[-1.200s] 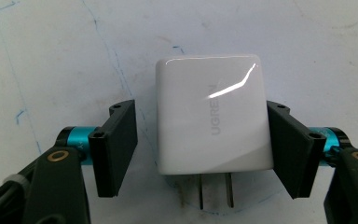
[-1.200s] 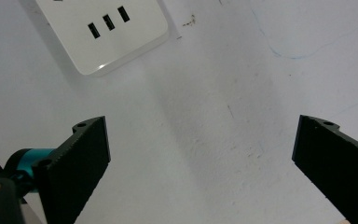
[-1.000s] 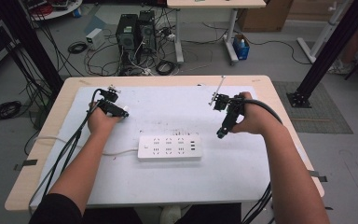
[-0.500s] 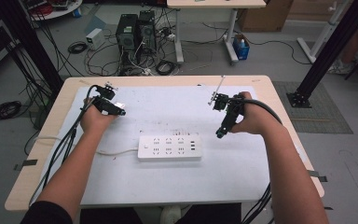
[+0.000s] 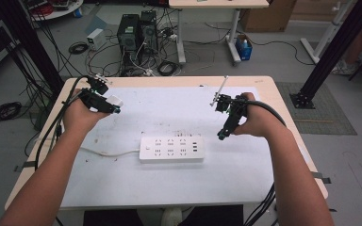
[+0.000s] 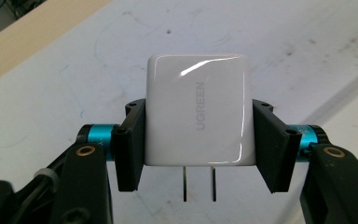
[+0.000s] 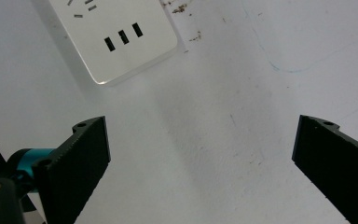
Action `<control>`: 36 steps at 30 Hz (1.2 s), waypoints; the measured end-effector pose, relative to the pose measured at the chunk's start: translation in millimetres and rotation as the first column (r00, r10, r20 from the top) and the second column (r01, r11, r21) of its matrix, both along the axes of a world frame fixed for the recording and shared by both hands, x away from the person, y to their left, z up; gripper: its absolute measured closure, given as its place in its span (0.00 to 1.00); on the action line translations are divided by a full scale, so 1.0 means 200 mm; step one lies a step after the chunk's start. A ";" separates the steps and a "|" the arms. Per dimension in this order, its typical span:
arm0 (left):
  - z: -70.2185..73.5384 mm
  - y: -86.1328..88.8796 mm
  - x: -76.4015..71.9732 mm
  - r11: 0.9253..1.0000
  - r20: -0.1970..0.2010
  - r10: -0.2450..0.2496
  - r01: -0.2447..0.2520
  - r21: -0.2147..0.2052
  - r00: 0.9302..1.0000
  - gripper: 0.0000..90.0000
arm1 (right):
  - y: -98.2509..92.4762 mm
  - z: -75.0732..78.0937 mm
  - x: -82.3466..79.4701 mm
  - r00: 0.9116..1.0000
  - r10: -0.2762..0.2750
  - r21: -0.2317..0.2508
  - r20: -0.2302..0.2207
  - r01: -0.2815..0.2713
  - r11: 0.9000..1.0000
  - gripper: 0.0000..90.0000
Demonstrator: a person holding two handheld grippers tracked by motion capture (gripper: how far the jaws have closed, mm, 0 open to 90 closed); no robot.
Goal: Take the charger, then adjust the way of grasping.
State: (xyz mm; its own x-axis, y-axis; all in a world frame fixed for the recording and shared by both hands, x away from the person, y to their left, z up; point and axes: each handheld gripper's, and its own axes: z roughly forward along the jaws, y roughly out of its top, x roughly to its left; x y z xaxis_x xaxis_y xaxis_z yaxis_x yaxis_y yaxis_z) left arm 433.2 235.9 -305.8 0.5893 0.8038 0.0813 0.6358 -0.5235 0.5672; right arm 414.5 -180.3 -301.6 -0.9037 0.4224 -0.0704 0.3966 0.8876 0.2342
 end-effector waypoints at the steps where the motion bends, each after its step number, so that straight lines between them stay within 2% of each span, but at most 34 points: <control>1: 0.02 -0.01 -0.01 1.000 0.000 -0.017 0.017 0.001 1.000 0.47 | 0.00 0.00 0.00 1.000 0.007 0.001 0.000 -0.007 1.000 0.04; 3: 0.05 -0.03 -0.04 0.997 -0.003 -0.077 0.077 -0.009 0.997 0.47 | 0.01 0.01 -0.01 1.000 0.007 0.002 0.002 -0.007 1.000 0.04; 4: 0.06 -0.05 -0.05 0.994 -0.020 -0.108 0.108 -0.018 0.994 0.47 | 0.01 0.01 -0.02 1.000 0.009 0.006 0.006 -0.009 1.000 0.04; 5: 0.08 -0.07 -0.07 0.987 -0.029 -0.159 0.159 -0.003 0.987 0.47 | 0.01 0.02 -0.02 1.000 0.012 0.010 0.009 -0.012 1.000 0.04; 10: 0.13 -0.12 -0.11 0.972 -0.034 -0.232 0.233 0.029 0.972 0.47 | 0.01 0.02 -0.05 1.000 0.008 0.023 0.021 -0.009 1.000 0.04; 12: 0.15 -0.12 -0.12 0.969 -0.037 -0.247 0.248 0.018 0.968 0.47 | 0.01 0.02 -0.06 1.000 0.005 0.022 0.021 -0.006 1.000 0.04; 15: 0.17 -0.11 -0.13 0.951 -0.039 -0.308 0.308 -0.012 0.951 0.47 | 0.00 0.01 -0.07 1.000 0.001 0.019 0.016 -0.001 1.000 0.04; 16: 0.18 -0.11 -0.13 0.947 -0.038 -0.320 0.319 -0.026 0.947 0.47 | 0.00 0.01 -0.07 1.000 -0.001 0.020 0.016 0.001 1.000 0.04; 18: 0.19 -0.11 -0.14 0.940 -0.036 -0.341 0.340 -0.042 0.939 0.47 | 0.00 0.01 -0.06 1.000 0.002 0.024 0.015 -0.002 1.000 0.04; 23: 0.18 -0.12 -0.14 0.934 -0.022 -0.357 0.356 -0.030 0.934 0.47 | -0.02 0.01 -0.04 1.000 0.010 0.029 0.018 -0.010 1.000 0.04; 26: 0.17 -0.14 -0.15 0.926 -0.024 -0.377 0.377 -0.015 0.926 0.47 | -0.03 0.03 -0.04 1.000 0.007 0.039 0.026 -0.008 0.999 0.04; 29: 0.16 -0.17 -0.14 0.921 -0.031 -0.389 0.389 -0.007 0.921 0.47 | -0.04 0.04 -0.04 0.999 0.011 0.050 0.030 -0.013 0.999 0.04; 34: 0.14 -0.20 -0.13 0.918 -0.032 -0.397 0.397 -0.009 0.917 0.47 | -0.05 0.04 -0.03 1.000 0.002 0.047 0.022 -0.003 0.999 0.04; 36: 0.13 -0.21 -0.12 0.911 -0.033 -0.412 0.412 -0.007 0.910 0.47 | -0.06 0.03 -0.03 1.000 -0.008 0.051 0.010 0.008 0.999 0.04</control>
State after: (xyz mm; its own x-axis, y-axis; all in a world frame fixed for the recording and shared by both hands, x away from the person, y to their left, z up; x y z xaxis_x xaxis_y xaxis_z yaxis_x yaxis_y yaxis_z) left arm 409.5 193.5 -280.4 0.8706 0.4887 0.0562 0.3819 -0.7434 0.5492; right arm 409.4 -191.9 -294.7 -0.8995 0.4331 -0.0579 0.4012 0.8711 0.2833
